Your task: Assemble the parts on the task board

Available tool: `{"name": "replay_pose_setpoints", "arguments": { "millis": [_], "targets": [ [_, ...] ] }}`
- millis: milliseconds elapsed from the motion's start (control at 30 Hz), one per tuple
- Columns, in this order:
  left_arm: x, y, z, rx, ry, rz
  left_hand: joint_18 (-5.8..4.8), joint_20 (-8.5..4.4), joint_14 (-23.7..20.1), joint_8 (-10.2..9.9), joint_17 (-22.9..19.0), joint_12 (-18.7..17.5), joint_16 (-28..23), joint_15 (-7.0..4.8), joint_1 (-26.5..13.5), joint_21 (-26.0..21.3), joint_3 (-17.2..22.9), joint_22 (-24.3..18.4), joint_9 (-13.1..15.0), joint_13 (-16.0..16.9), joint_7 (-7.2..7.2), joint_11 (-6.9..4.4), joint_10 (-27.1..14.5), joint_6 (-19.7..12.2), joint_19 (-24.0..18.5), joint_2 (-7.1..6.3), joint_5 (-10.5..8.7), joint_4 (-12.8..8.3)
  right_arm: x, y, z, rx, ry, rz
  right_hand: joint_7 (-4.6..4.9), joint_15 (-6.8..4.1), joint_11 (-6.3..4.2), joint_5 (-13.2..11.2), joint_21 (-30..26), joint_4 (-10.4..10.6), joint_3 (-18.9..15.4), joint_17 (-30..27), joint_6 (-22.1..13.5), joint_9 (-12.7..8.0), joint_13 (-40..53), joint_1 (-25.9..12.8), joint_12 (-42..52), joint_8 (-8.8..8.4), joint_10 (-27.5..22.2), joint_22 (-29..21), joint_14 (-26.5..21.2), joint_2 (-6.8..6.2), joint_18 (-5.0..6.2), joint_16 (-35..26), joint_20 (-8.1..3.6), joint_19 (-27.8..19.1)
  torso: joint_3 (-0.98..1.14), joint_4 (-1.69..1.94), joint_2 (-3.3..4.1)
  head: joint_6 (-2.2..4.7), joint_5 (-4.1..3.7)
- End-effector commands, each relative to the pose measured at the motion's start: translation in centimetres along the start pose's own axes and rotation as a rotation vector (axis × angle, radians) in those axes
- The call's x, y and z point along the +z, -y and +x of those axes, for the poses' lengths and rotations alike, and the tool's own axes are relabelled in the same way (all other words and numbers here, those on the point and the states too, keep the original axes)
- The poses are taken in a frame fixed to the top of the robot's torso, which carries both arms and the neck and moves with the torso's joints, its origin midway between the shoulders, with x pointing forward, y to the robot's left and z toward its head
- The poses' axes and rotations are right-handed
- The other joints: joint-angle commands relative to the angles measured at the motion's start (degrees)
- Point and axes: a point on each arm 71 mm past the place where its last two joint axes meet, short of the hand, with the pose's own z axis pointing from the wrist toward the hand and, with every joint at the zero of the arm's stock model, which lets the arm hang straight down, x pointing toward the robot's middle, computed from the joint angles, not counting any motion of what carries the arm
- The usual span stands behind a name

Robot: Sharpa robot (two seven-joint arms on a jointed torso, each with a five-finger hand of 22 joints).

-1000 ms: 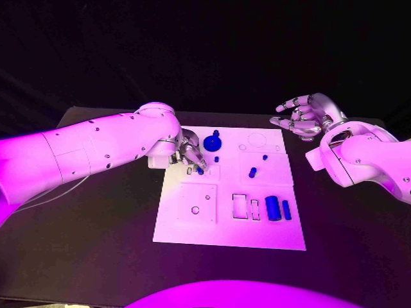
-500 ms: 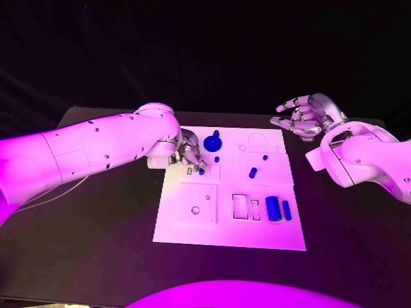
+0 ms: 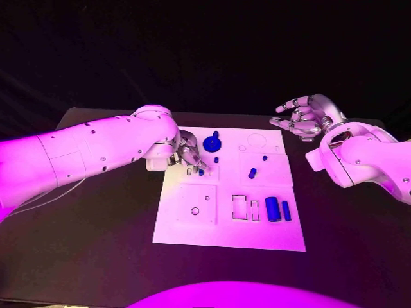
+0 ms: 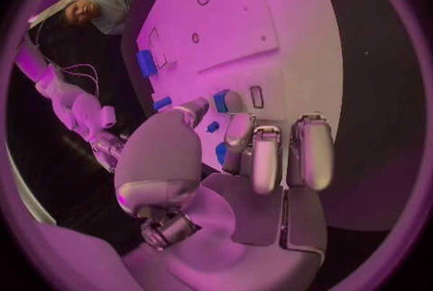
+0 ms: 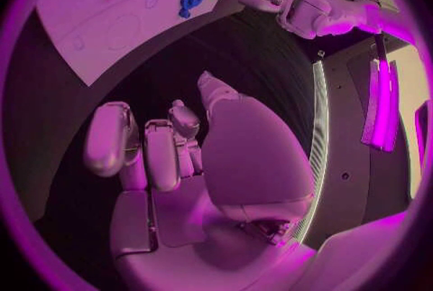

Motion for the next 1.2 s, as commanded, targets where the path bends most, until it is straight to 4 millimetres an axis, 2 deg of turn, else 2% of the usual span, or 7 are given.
{"name": "replay_pose_setpoints", "arguments": {
  "millis": [33, 200, 400, 567, 700, 833, 1200],
  "targets": [
    [-0.1, 0.0, 0.1, -0.03, 0.021, 0.007, -0.73, 0.06, 5.97, 0.27, 15.1, 0.17, 0.19, -0.39, -0.19, -0.33, -0.37, 1.11, 0.08, -0.04, -0.11, -0.22, -0.21, 0.42, 0.25, 0.43, -0.46, 0.08, 0.0, -0.1, 0.1, -0.008, -0.014, -0.02, -0.04, -0.35, -0.08, 0.06, -0.29, 0.34, 0.05, -0.06, -0.3, 0.02, -0.09, -0.33, -0.2, 0.35, -0.41, -0.05, 1.89, -0.22, 0.75, -0.33, -0.18, 0.16, -0.03, 0.0, -0.05, 0.18, -0.09],
    [-1.1, 0.2, -0.5, -0.066, 0.044, 0.039, -0.57, 0.1, 5.97, -0.29, 15.1, -0.36, 0.19, -0.31, -0.05, -0.7, -0.94, 0.4, -0.02, -0.78, 0.1, -0.06, -0.79, -0.3, -0.21, 0.82, -0.67, 0.03, 0.1, 0.0, 0.1, -0.008, -0.013, -0.017, -0.04, -0.35, -0.07, 0.06, -0.4, 0.41, 0.02, -0.11, -0.32, 0.02, -0.19, -0.43, -0.28, 0.38, -0.48, -0.13, 1.89, -0.22, 0.76, -0.38, -0.18, 0.15, -0.11, 0.0, -0.09, 0.41, -0.32],
    [-2.6, -0.3, -1.7, -0.1, 0.083, 0.061, -0.44, 0.91, 5.97, -4.69, 15.1, -0.77, 0.19, 0.78, 1.46, -1.16, -2.64, -0.31, -2.17, -1.5, 1.75, 1.33, -1.72, -3.56, -0.73, 1.86, -0.44, -0.01, 0.1, 0.2, 0.0, -0.009, -0.011, -0.013, -0.04, -0.35, -0.07, 0.06, -0.4, 0.41, 0.02, -0.11, -0.32, 0.02, -0.19, -0.43, -0.28, 0.38, -0.48, -0.13, 1.89, -0.22, 0.76, -0.38, -0.18, 0.15, 0.04, 0.19, -0.19, 0.82, -0.37],
    [-3.9, -0.9, -2.8, -0.133, 0.115, 0.074, -0.08, 1.58, 5.97, -7.03, 15.1, -1.93, 0.19, 1.51, 2.96, -2.0, -3.71, -1.83, -3.55, -3.19, 2.56, 2.08, -3.36, -3.67, -1.8, 2.54, -0.29, -0.04, 0.2, 0.4, -0.1, -0.01, -0.008, -0.01, -0.04, -0.35, -0.07, 0.06, -0.4, 0.41, 0.02, -0.11, -0.32, 0.02, -0.19, -0.43, -0.28, 0.38, -0.48, -0.13, 1.89, -0.22, 0.76, -0.38, -0.18, 0.15, -0.04, 0.14, -0.15, 1.37, -0.23],
    [-4.4, -1.5, -3.6, -0.165, 0.14, 0.075, 0.51, 2.19, 5.22, -9.6, 13.36, -5.36, -1.0, 2.27, 4.62, -3.51, -4.85, -4.41, -5.04, -7.91, 3.49, 2.93, -7.09, -4.41, -3.63, 3.23, -0.11, -0.02, 0.2, 0.5, -0.1, -0.011, -0.007, -0.008, -0.03, -0.35, -0.06, 0.06, -0.36, 0.45, 0.0, -0.07, -0.36, 0.02, -0.16, -0.51, -0.25, 0.39, -0.47, -0.09, 1.9, -0.23, 0.75, -0.37, -0.18, 0.18, -0.03, 0.11, -0.11, 1.93, -0.14],
    [-4.3, -2.4, -4.6, -0.189, 0.181, 0.056, 1.29, 3.43, 3.52, -14.61, 9.95, -13.91, -3.47, 3.81, 7.86, -5.93, -5.97, -8.31, -8.66, -18.99, 5.66, 4.83, -15.67, -7.98, -6.25, 4.08, 0.16, -0.08, 0.2, 0.6, -0.2, -0.012, -0.005, -0.005, -0.03, -0.35, -0.06, 0.06, -0.36, 0.45, 0.0, -0.07, -0.36, 0.02, -0.16, -0.51, -0.25, 0.39, -0.47, -0.09, 1.9, -0.23, 0.75, -0.37, -0.18, 0.18, 0.03, 0.04, -0.01, 2.67, 0.1],
    [-2.9, -3.6, -6.5, -0.199, 0.25, -0.005, 1.18, 3.76, 3.7, -15.09, 10.26, -13.31, -3.23, 4.13, 8.35, -5.63, -6.65, -7.6, -9.59, -18.38, 5.84, 5.05, -14.87, -7.46, -5.66, 4.33, 0.18, 0.07, 0.3, 0.7, -0.2, -0.013, -0.004, -0.003, -0.03, -0.35, -0.06, 0.06, -0.36, 0.45, 0.0, -0.07, -0.36, 0.02, -0.16, -0.51, -0.25, 0.39, -0.47, -0.09, 1.9, -0.23, 0.75, -0.37, -0.18, 0.18, 0.06, -0.04, 0.09, 3.38, 0.52]
  ]
}}
